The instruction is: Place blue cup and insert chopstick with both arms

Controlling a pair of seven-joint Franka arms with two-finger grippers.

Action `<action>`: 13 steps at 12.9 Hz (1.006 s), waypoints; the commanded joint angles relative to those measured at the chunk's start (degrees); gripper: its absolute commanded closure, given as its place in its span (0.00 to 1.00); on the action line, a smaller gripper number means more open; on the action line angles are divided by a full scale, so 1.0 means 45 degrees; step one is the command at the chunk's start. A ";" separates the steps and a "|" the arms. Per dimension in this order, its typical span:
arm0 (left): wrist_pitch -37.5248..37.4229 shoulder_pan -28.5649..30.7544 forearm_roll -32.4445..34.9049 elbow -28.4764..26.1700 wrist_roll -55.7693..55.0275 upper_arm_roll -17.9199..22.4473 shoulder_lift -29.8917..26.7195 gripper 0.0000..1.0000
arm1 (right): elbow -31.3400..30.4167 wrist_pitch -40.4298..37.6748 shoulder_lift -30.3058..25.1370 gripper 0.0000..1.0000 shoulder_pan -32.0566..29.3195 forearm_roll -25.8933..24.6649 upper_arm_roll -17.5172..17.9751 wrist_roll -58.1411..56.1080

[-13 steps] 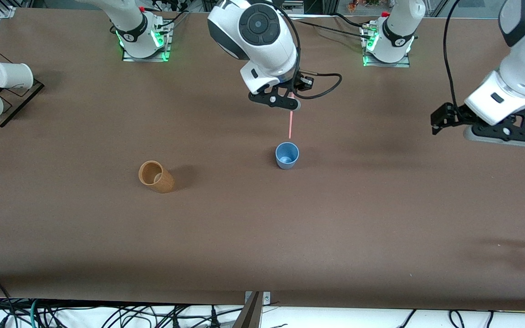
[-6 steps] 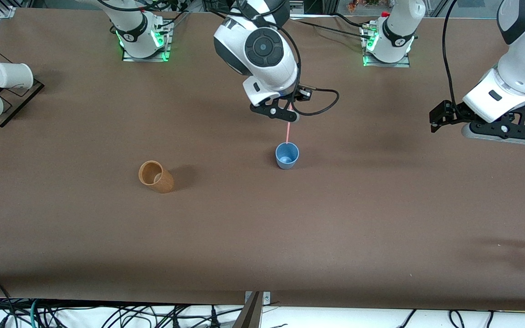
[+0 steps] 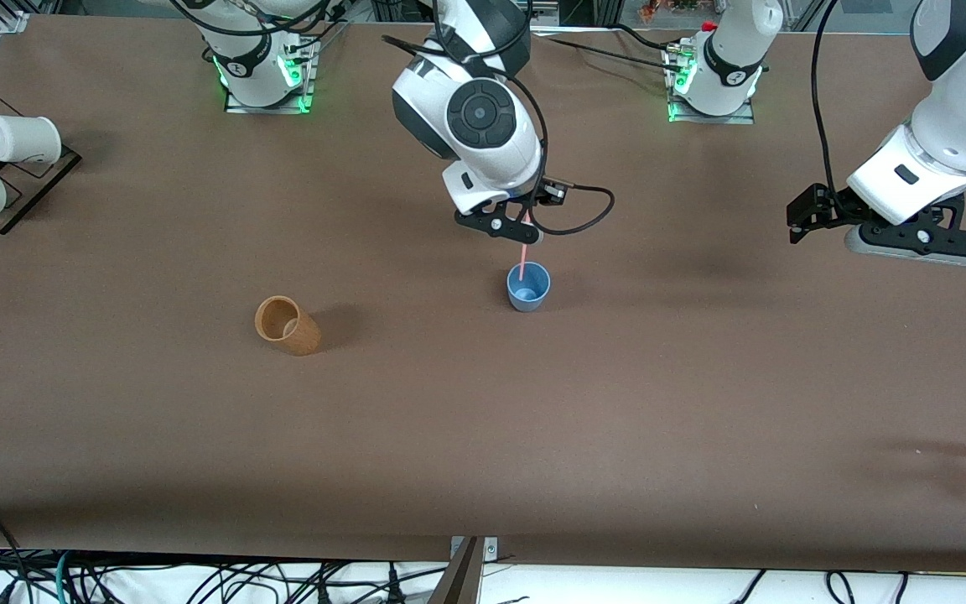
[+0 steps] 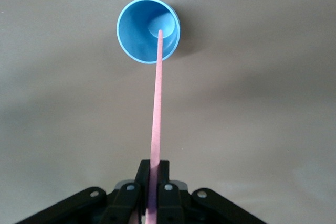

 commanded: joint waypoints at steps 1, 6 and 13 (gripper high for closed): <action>-0.0244 -0.0029 -0.0232 0.0327 0.0183 0.0036 0.0111 0.00 | 0.0477 0.0392 0.0530 0.91 0.0196 -0.0149 -0.0053 -0.0077; -0.0263 0.0029 -0.0232 0.0327 0.0163 0.0036 0.0169 0.00 | 0.0536 0.0355 0.0296 0.00 0.0118 -0.0266 -0.0736 -0.0468; -0.0263 0.0029 -0.0213 0.0327 0.0222 0.0036 0.0189 0.00 | 0.0438 -0.2939 -0.2473 0.00 -0.2922 -0.1381 -0.0875 -0.5104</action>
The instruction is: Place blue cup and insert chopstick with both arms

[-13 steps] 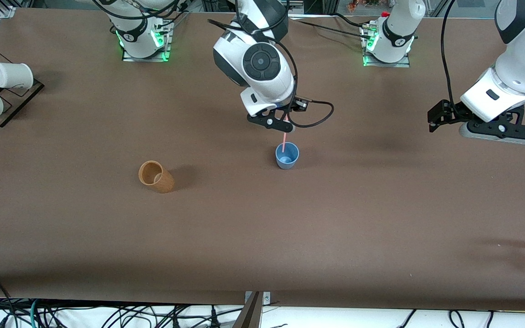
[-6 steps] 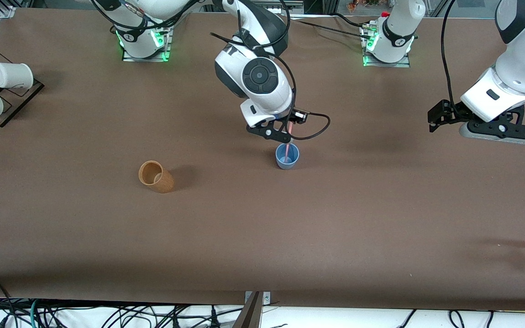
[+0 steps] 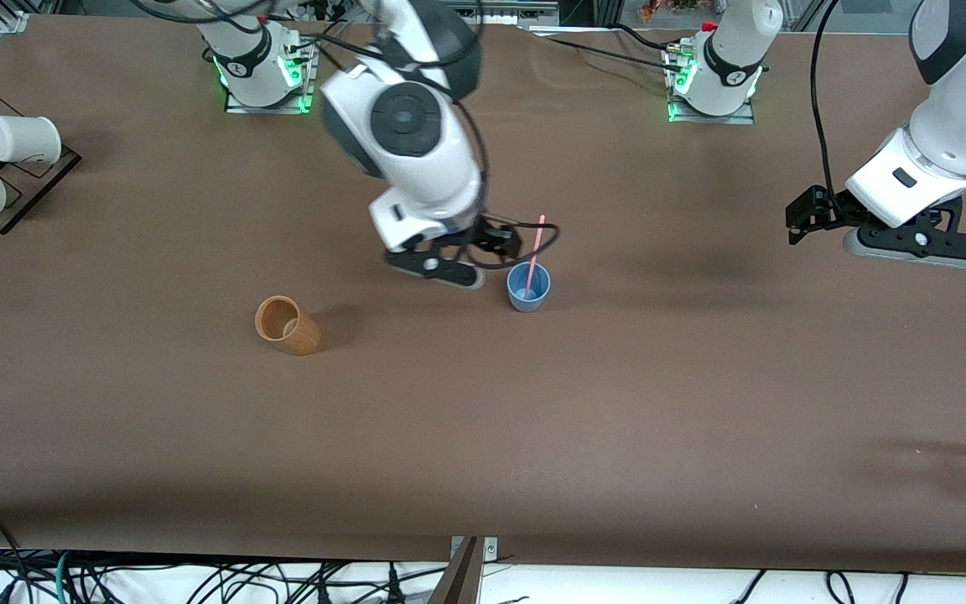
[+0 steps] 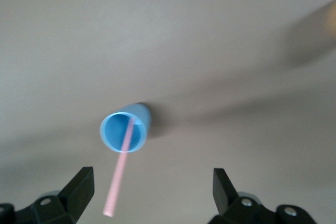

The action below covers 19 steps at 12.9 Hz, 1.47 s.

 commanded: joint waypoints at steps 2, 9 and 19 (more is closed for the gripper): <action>-0.0239 0.0025 -0.0212 0.0338 0.0222 0.0030 0.0106 0.00 | -0.1001 -0.2552 -0.2254 0.00 -0.2955 0.0866 0.0392 -0.4634; -0.0239 0.0005 -0.0212 0.0357 0.0222 0.0010 0.0086 0.00 | -0.6973 -0.1490 -0.7254 0.00 -0.6285 -0.0749 -0.0719 -1.2361; -0.0239 0.0005 -0.0212 0.0377 0.0222 0.0010 0.0086 0.00 | -0.7119 -0.1230 -0.7358 0.00 -0.6246 -0.0771 -0.1210 -1.2404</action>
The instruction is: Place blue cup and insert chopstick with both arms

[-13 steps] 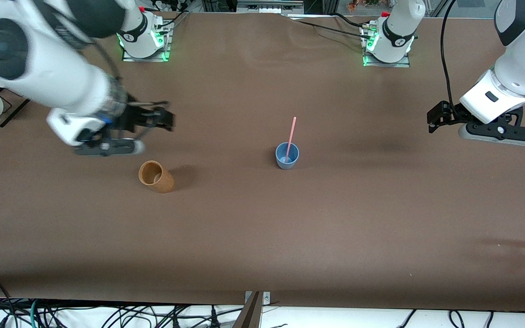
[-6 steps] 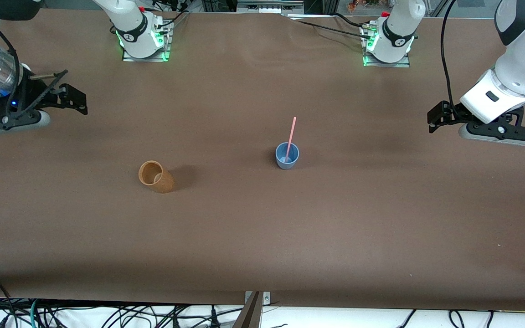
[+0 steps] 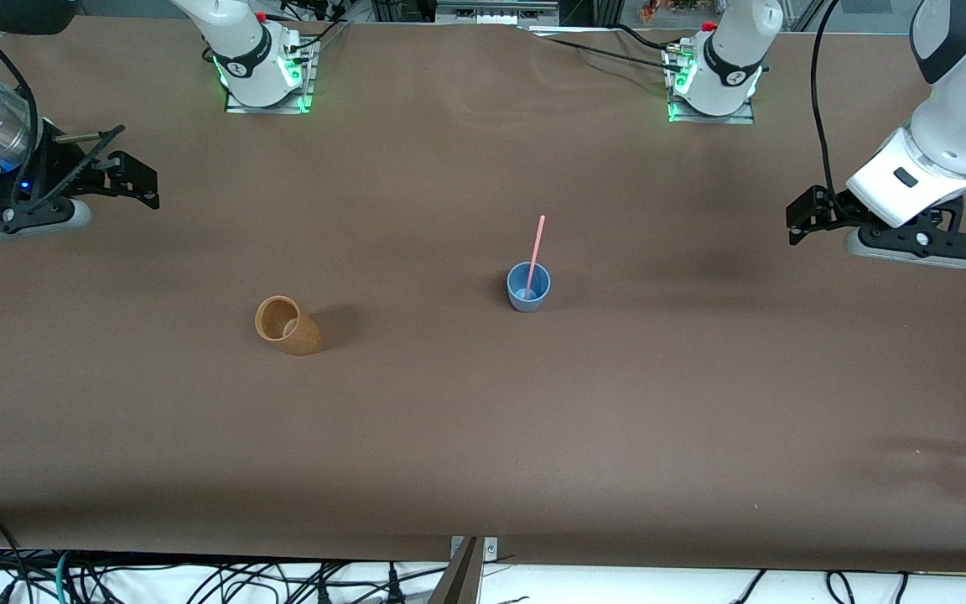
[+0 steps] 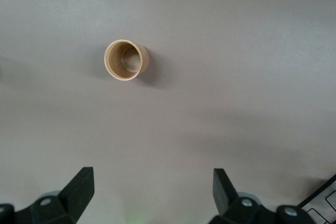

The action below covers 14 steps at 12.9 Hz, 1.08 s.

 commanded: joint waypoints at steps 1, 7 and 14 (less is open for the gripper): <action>-0.0239 0.0005 -0.0212 0.0313 0.0221 0.0018 0.0075 0.00 | -0.0123 0.0110 -0.0176 0.00 0.0055 -0.0040 -0.0083 -0.0200; -0.0239 0.0005 -0.0212 0.0313 0.0221 0.0018 0.0075 0.00 | 0.0464 0.0207 0.0176 0.00 0.0191 -0.0740 -0.0025 0.0129; -0.0239 -0.0034 -0.0212 0.0313 0.0202 -0.0001 0.0075 0.00 | 0.0464 0.0226 0.0176 0.00 0.0192 -0.0585 0.0014 0.0424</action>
